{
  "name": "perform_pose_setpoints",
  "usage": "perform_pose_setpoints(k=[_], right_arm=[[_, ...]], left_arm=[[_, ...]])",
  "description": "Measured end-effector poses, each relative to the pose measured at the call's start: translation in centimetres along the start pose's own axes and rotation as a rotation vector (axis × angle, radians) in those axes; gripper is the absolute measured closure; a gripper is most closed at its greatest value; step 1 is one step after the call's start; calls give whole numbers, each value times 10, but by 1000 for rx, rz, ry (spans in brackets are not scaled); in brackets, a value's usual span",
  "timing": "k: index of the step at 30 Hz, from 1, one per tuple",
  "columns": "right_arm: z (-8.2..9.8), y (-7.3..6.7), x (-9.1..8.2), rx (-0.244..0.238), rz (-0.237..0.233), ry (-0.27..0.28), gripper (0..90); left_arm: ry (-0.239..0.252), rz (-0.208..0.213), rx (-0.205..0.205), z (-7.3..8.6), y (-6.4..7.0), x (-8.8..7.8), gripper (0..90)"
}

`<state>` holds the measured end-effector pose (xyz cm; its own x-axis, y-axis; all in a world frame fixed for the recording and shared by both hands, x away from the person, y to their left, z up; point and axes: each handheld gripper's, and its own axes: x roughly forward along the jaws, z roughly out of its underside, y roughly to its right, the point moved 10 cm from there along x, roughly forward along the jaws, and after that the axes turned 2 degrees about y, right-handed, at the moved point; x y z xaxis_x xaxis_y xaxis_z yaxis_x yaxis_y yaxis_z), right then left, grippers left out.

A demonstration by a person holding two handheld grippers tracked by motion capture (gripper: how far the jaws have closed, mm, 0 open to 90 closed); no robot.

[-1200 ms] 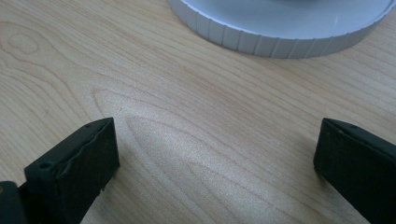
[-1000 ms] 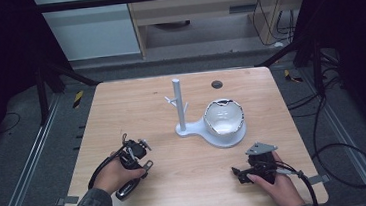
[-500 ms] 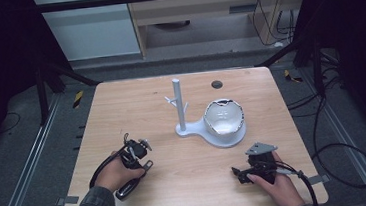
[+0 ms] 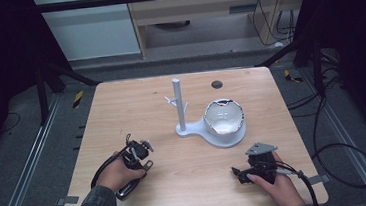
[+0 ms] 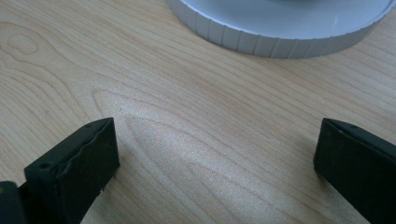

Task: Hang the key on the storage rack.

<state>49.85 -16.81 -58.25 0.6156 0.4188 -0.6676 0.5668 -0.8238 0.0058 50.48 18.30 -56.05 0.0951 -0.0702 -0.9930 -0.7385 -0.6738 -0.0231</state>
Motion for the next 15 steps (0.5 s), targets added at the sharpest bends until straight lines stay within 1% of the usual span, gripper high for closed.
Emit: perform_pose_setpoints(k=[7, 9, 11, 13, 15], right_arm=[[0, 0, 0, 1, 0, 0, 4], [0, 0, 0, 1, 0, 0, 5], [0, 0, 0, 1, 0, 0, 4], [0, 0, 0, 0, 0, 0, 5], [0, 0, 0, 1, 0, 0, 5]], left_arm=[[5, 1, -3, 0, 0, 1, 695], [6, 7, -6, 1, -1, 1, 709], [12, 7, -9, 0, 0, 1, 745], [7, 9, 2, 2, 1, 0, 779], [16, 8, 2, 2, 1, 0, 788]])
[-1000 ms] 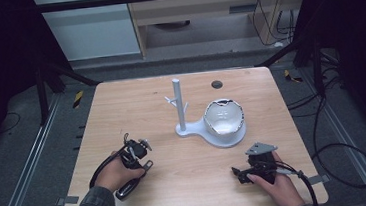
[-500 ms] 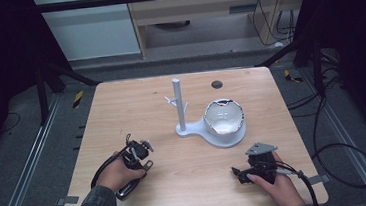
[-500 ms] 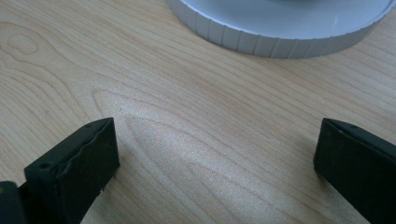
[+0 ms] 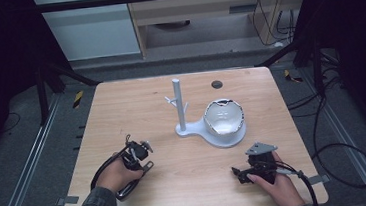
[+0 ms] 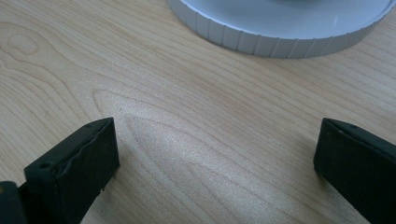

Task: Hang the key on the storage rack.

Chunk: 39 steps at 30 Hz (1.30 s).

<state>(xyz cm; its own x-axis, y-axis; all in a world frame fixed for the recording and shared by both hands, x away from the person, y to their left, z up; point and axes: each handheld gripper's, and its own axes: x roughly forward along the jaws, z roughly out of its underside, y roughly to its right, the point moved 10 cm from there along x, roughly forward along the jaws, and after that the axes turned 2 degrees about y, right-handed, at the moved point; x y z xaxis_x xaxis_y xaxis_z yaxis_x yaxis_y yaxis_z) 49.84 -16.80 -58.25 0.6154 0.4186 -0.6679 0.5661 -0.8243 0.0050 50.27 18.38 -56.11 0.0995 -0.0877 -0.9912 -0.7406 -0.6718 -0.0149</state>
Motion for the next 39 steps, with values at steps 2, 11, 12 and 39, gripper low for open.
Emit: perform_pose_setpoints(k=[2, 11, 12, 39], right_arm=[[0, 0, 0, -1, 0, 0, 4], [0, 0, 0, 0, 0, 0, 4], [0, 0, 0, -1, 0, 0, 5], [-1, 0, 1, 14, 13, 2, 4]], left_arm=[[9, -6, 3, 1, -1, -2, 791], [160, 9, -10, 4, 3, -21, 797], [187, 15, -14, 6, 4, -24, 797], [541, -22, -67, 25, -3, -96, 804]])
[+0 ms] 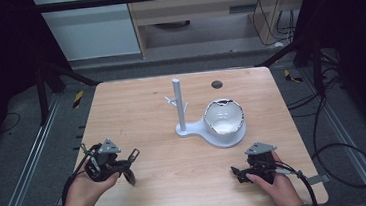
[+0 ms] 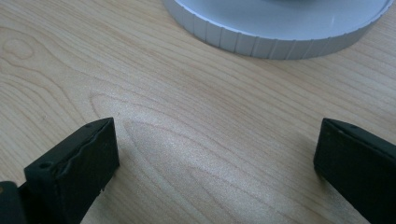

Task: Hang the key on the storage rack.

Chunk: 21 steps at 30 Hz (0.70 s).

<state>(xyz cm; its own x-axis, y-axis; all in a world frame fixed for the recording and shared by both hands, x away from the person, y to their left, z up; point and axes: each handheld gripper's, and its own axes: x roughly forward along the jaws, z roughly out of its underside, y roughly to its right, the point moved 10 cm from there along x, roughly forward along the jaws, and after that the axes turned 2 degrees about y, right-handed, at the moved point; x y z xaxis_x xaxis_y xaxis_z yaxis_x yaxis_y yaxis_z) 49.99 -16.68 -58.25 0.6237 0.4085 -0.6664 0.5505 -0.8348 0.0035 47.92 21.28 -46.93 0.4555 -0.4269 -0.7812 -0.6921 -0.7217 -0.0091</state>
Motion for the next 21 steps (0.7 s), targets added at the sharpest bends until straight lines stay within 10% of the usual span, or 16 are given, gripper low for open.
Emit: perform_pose_setpoints(k=[21], right_arm=[[0, 0, 0, 0, -1, 0, 4]], left_arm=[[91, -12, -4, -41, -3, 10, 804]])
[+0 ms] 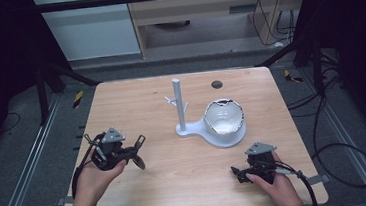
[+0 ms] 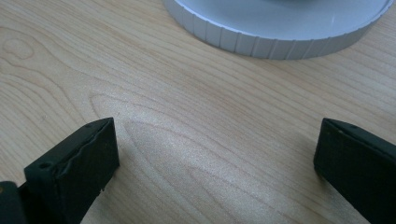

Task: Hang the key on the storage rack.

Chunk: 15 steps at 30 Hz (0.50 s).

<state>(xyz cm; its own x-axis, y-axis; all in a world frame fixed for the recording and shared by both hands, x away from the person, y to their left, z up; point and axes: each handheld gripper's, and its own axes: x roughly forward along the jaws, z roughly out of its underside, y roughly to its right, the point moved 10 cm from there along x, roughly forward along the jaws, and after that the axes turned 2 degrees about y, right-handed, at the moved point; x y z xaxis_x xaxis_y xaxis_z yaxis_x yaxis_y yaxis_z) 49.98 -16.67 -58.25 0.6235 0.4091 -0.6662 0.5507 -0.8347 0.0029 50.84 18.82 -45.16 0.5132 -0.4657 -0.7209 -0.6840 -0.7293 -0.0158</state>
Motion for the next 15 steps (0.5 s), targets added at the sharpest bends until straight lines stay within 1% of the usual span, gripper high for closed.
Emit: perform_pose_setpoints(k=[6, 7, 11, 12, 15], right_arm=[[0, 0, 0, 0, 0, 0, 5], [0, 0, 0, 0, 0, 0, 4], [0, 0, 0, 0, 0, 0, 4], [0, 0, 0, 0, 0, 0, 4], [0, 0, 0, 0, 0, 0, 5]], left_arm=[[25, 1, -1, -12, 3, 1, 803], [26, -5, 5, -13, 3, 1, 803], [32, -1, 12, -19, 7, 3, 804], [29, -2, 22, -21, 7, 3, 803], [35, -4, 26, -27, 11, 4, 803]])
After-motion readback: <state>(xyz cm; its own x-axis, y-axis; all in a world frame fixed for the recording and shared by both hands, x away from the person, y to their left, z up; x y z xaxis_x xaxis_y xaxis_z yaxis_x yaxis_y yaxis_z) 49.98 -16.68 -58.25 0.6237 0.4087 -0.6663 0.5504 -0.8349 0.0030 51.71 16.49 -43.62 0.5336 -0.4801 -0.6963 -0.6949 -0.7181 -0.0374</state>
